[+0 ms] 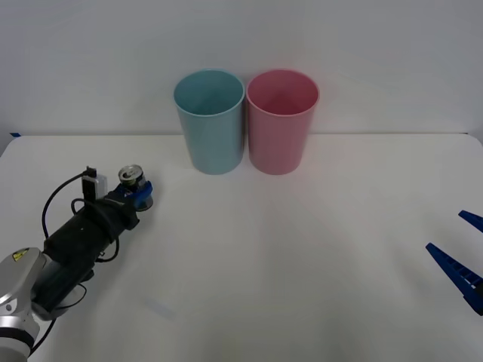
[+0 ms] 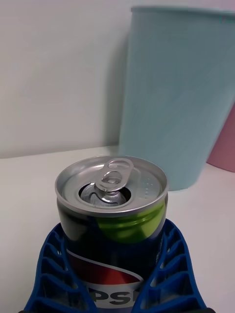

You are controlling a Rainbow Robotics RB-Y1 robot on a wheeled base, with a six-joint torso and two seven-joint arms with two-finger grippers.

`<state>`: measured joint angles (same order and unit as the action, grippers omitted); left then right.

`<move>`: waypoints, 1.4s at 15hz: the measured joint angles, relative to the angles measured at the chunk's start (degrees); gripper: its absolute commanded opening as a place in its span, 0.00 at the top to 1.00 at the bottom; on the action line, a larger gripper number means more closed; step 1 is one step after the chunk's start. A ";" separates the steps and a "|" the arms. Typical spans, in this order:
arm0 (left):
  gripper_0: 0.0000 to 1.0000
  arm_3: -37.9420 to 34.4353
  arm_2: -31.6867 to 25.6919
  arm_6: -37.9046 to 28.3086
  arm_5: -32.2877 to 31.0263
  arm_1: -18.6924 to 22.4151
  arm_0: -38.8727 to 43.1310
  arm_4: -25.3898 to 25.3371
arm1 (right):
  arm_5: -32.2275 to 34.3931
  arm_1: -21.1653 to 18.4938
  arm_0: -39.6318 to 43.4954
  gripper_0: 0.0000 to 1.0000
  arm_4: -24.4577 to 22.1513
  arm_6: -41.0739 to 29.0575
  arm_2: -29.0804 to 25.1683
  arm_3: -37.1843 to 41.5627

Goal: Grasp the object on the table and drop it into the matching bin: aluminum can to the light blue bin, PET bottle to the pink bin.

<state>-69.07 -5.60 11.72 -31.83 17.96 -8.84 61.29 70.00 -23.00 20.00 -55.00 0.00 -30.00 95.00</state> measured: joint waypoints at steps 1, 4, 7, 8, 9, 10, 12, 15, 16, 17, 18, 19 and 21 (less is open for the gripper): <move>1.00 -3.11 0.04 -0.32 0.01 0.51 1.95 -0.83 | 0.00 0.00 0.00 0.00 0.00 0.00 0.00 0.00; 1.00 -11.72 0.06 -1.87 0.01 2.39 7.61 -3.50 | 0.00 0.00 0.00 0.00 0.00 0.00 0.00 0.00; 1.00 -19.33 -0.36 -5.33 0.01 4.82 11.49 -5.45 | 0.00 0.00 0.00 0.00 0.00 0.00 0.00 0.00; 1.00 -21.72 -0.62 -7.14 0.06 5.64 12.41 -5.47 | 0.00 0.00 0.00 0.00 0.00 0.00 0.00 0.00; 1.00 -23.75 -0.92 -8.69 0.16 6.22 12.99 -5.47 | 0.00 0.00 0.00 0.00 0.00 0.00 0.00 0.00; 1.00 -25.49 -1.36 -10.27 0.16 6.67 13.26 -5.47 | 0.00 0.00 0.00 0.00 0.00 0.00 0.00 0.00; 1.00 -28.58 -2.11 -13.49 0.16 7.67 13.40 -5.34 | 0.00 0.00 0.00 0.00 0.00 0.00 0.00 0.00; 1.00 -33.19 -3.55 -19.74 0.18 8.48 13.41 -3.47 | 0.00 0.00 0.00 0.00 0.00 0.00 0.00 0.00; 1.00 -34.72 -4.00 -22.06 0.18 8.49 13.40 -2.74 | 0.00 0.00 0.00 0.00 0.00 0.00 0.00 0.00; 1.00 -36.49 -4.38 -24.86 0.27 8.50 13.31 -1.89 | 0.00 0.00 0.00 0.00 0.00 0.00 0.00 0.00; 1.00 -37.83 -4.60 -27.11 0.64 8.50 13.05 -1.14 | 0.00 0.00 0.00 0.00 0.00 0.00 0.00 0.00; 1.00 -38.71 -4.67 -28.89 1.21 8.50 12.42 -0.28 | 0.00 0.00 0.00 0.00 0.00 0.00 0.00 0.00; 1.00 -39.19 -4.68 -32.24 2.42 8.50 9.74 2.58 | 0.00 0.00 0.00 0.00 0.00 0.00 0.00 0.00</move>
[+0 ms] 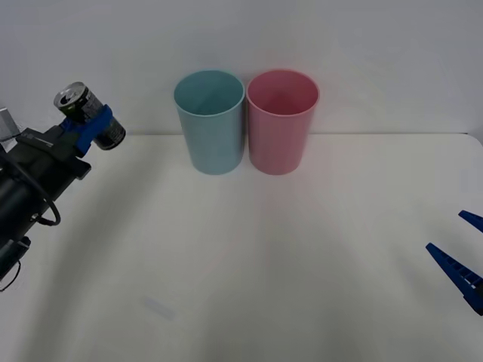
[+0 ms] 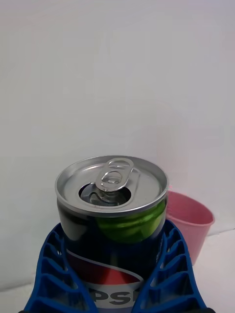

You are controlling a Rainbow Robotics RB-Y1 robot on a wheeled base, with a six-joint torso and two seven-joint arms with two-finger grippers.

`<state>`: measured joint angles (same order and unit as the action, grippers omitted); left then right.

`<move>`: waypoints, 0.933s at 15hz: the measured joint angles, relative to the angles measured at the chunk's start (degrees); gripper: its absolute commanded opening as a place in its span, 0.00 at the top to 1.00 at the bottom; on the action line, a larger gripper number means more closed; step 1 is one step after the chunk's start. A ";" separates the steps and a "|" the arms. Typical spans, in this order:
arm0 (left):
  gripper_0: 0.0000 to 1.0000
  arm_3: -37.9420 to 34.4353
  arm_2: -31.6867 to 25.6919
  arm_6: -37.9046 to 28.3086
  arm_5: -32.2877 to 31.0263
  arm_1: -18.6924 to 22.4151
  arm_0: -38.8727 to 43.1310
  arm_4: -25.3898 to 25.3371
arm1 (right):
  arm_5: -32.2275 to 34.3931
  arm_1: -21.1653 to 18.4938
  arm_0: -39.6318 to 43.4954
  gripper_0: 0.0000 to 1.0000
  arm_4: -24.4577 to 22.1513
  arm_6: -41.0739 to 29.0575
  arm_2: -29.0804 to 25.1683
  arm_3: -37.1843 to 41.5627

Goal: Grasp the object on the table and drop it into the matching bin: aluminum can to the light blue bin, PET bottle to the pink bin.

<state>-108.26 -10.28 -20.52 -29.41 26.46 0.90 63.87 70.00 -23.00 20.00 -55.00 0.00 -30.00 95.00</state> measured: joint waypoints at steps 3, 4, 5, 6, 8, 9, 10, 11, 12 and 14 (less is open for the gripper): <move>1.00 1.18 0.68 -1.68 0.30 0.00 -4.43 2.14 | 0.00 0.00 0.00 0.00 0.00 0.00 0.00 0.00; 1.00 2.39 1.27 -1.96 0.37 0.00 -6.24 2.74 | 0.00 0.00 0.00 0.00 0.00 0.00 0.00 0.00; 1.00 4.42 1.99 -2.04 0.53 0.00 -8.69 3.29 | 0.00 0.00 0.00 0.00 0.00 0.00 0.00 0.00; 1.00 7.02 2.79 -2.06 0.63 0.00 -11.53 3.85 | 0.00 0.00 0.00 0.00 0.00 0.00 0.00 0.00; 1.00 12.14 4.49 -1.85 0.61 0.00 -16.77 4.66 | 0.00 0.00 0.00 0.00 0.00 0.00 0.00 0.00; 1.00 15.16 5.52 -1.71 0.61 0.00 -19.71 5.14 | 0.00 0.00 0.00 0.00 0.00 0.00 0.00 0.00; 1.00 17.82 6.46 -1.58 0.60 -0.03 -22.32 5.47 | 0.00 0.00 0.00 0.00 0.00 0.00 0.00 0.00; 1.00 21.10 7.55 -1.42 0.60 -0.07 -25.16 5.80 | 0.00 0.00 0.00 0.00 0.00 0.00 0.00 0.00; 1.00 24.25 8.63 -1.20 0.60 -0.11 -27.95 6.10 | 0.00 0.00 0.00 0.00 0.00 0.00 0.00 0.00; 1.00 30.63 10.40 -0.46 0.50 -0.61 -33.29 6.74 | 0.00 0.00 0.00 0.00 0.00 0.00 0.00 0.00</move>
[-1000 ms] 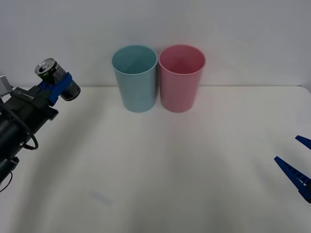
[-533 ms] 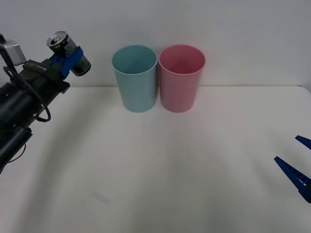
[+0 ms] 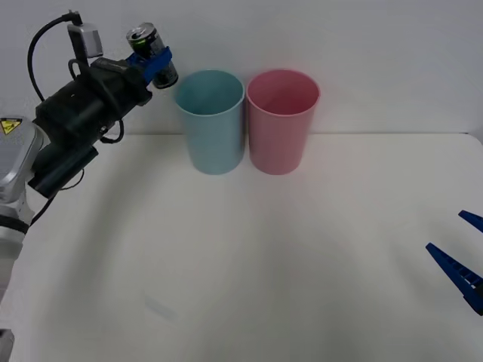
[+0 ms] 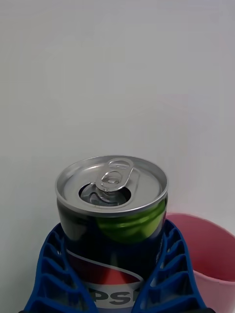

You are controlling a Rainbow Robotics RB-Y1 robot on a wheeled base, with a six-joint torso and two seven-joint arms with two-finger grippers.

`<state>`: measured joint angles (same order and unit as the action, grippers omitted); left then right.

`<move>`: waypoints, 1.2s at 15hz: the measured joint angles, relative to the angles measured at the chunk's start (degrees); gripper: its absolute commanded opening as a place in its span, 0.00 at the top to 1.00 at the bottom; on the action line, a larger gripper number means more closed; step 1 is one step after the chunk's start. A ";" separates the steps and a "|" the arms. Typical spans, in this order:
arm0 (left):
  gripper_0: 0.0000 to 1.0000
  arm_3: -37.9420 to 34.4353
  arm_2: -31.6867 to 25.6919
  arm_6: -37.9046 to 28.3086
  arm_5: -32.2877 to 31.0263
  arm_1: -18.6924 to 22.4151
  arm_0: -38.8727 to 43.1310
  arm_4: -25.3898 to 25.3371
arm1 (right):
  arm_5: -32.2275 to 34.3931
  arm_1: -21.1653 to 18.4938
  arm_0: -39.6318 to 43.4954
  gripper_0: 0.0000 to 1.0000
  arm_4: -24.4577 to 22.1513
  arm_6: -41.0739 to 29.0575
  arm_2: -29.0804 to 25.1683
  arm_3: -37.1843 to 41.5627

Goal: Grasp the object on the table and drop it into the matching bin: aluminum can to the light blue bin, PET bottle to the pink bin.

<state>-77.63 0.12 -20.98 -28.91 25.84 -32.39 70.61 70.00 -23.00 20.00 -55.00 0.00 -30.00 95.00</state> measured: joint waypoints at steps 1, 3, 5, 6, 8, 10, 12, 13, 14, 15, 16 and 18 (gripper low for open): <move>1.00 2.91 0.62 0.42 -0.12 -0.49 -2.47 0.50 | 0.00 0.00 0.00 0.00 0.00 0.00 0.00 0.00; 1.00 8.27 1.05 1.19 -0.46 -1.99 -6.87 2.49 | 0.00 0.00 0.00 0.00 0.00 0.00 0.00 0.00; 1.00 13.64 1.03 2.14 -0.60 -3.89 -11.28 4.90 | 0.00 0.00 0.00 0.00 0.00 0.00 0.00 0.00; 1.00 15.55 1.00 2.51 -0.61 -4.59 -12.76 5.80 | 0.00 0.00 0.00 0.00 0.00 0.00 0.00 0.00; 1.00 19.31 0.95 3.38 -0.60 -5.61 -15.65 7.28 | 0.00 0.00 0.00 0.00 0.00 0.00 0.00 0.00; 1.00 21.57 0.94 4.04 -0.52 -6.37 -17.47 8.26 | 0.00 0.00 0.00 0.00 0.00 0.00 0.00 0.00; 0.99 21.93 0.94 4.23 -0.47 -6.84 -17.91 8.87 | 0.00 0.00 0.00 0.00 0.00 0.00 0.00 0.00; 0.98 21.96 0.94 4.23 -0.46 -6.86 -17.96 9.03 | 0.00 0.00 0.00 0.00 0.00 0.00 0.00 0.00; 0.91 21.94 0.94 4.27 -0.46 -6.86 -17.97 9.06 | 0.00 0.00 0.00 0.00 0.00 0.00 0.00 0.00; 0.73 21.94 0.94 4.27 -0.46 -6.86 -17.97 9.10 | 0.00 0.00 0.00 0.00 0.00 0.00 0.00 0.00; 0.10 21.93 0.94 4.30 -0.46 -6.86 -17.98 9.11 | 0.00 0.00 0.00 0.00 0.00 0.00 0.00 0.00; 0.00 21.93 0.94 4.72 -0.46 -6.92 -17.97 9.11 | 0.00 0.00 0.00 0.00 0.00 0.00 0.00 0.00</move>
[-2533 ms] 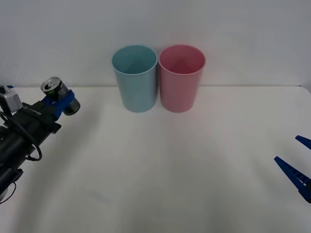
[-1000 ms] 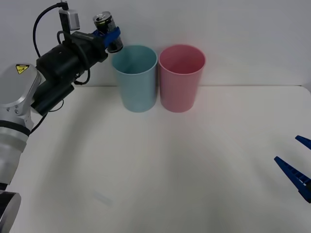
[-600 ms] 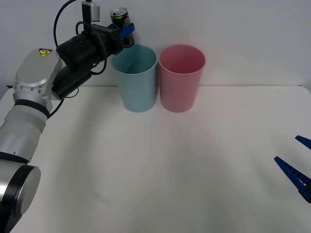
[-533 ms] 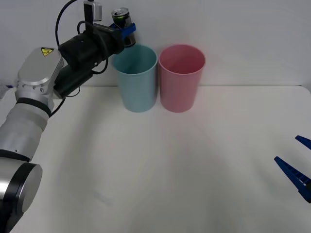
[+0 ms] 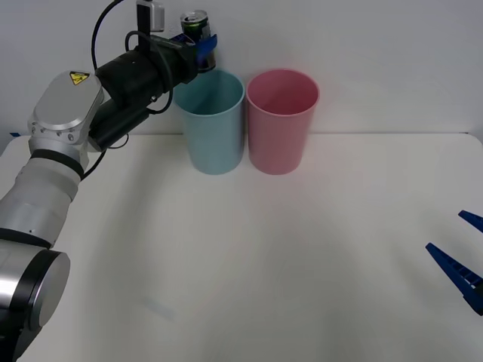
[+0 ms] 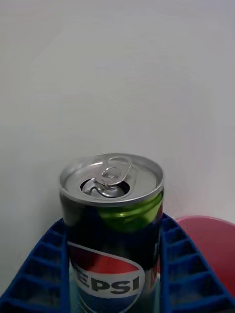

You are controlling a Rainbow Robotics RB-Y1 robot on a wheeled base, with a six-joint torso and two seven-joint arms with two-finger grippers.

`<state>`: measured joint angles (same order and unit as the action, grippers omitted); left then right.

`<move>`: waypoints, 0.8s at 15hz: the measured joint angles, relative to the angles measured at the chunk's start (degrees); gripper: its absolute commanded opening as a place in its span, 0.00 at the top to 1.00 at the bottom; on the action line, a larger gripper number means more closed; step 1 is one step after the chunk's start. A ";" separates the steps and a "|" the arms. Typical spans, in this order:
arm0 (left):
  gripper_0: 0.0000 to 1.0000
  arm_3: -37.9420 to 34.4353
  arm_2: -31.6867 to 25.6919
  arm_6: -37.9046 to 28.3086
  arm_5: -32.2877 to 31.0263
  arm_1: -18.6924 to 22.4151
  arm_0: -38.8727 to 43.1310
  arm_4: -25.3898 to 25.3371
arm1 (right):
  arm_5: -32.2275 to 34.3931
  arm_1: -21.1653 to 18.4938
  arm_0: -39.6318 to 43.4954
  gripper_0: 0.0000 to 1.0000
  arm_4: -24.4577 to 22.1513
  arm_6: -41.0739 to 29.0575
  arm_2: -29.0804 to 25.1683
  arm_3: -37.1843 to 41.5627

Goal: Grasp the object on the table and drop it into the matching bin: aluminum can to the light blue bin, PET bottle to the pink bin.

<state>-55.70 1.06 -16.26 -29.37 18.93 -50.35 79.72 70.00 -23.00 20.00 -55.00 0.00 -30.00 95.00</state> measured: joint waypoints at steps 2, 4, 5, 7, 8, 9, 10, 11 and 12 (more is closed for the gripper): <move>0.00 0.00 0.00 0.33 0.08 0.05 0.00 0.00 | 0.00 0.00 0.00 0.00 0.00 0.00 0.00 0.00; 0.00 0.00 0.00 0.35 0.09 0.08 0.05 -0.25 | 0.00 0.00 0.00 0.00 0.00 0.00 0.00 0.00; 0.00 -0.01 0.00 0.41 0.09 0.10 0.09 -0.72 | 0.00 0.00 0.00 0.00 0.00 0.00 0.00 0.00; 0.00 -0.01 0.00 0.74 -0.20 0.34 0.37 -2.43 | 0.00 0.00 0.00 0.00 0.00 0.00 0.00 0.00; 0.00 -0.07 0.00 1.08 -0.59 0.76 0.67 -3.39 | 0.00 0.00 0.00 0.00 0.00 0.00 0.00 0.00; 0.00 -0.53 0.00 1.48 -1.36 1.46 1.32 -4.47 | 0.00 0.00 0.00 0.00 0.00 0.00 0.00 0.00; 0.00 -1.47 0.02 1.74 -2.23 2.24 2.18 -5.70 | 0.00 0.00 0.00 0.00 0.00 0.00 0.00 0.00; 0.00 -3.00 0.06 1.82 -2.68 2.93 3.43 -7.03 | 0.00 0.00 0.00 0.00 0.00 0.00 0.00 0.00; 0.00 -4.74 0.05 1.90 -2.85 3.46 4.92 -8.26 | 0.00 0.00 0.00 0.00 0.00 0.00 0.00 0.00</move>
<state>-60.44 1.11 -14.36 -32.22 22.39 -45.44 71.47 70.00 -23.00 20.00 -55.00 0.00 -30.00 95.00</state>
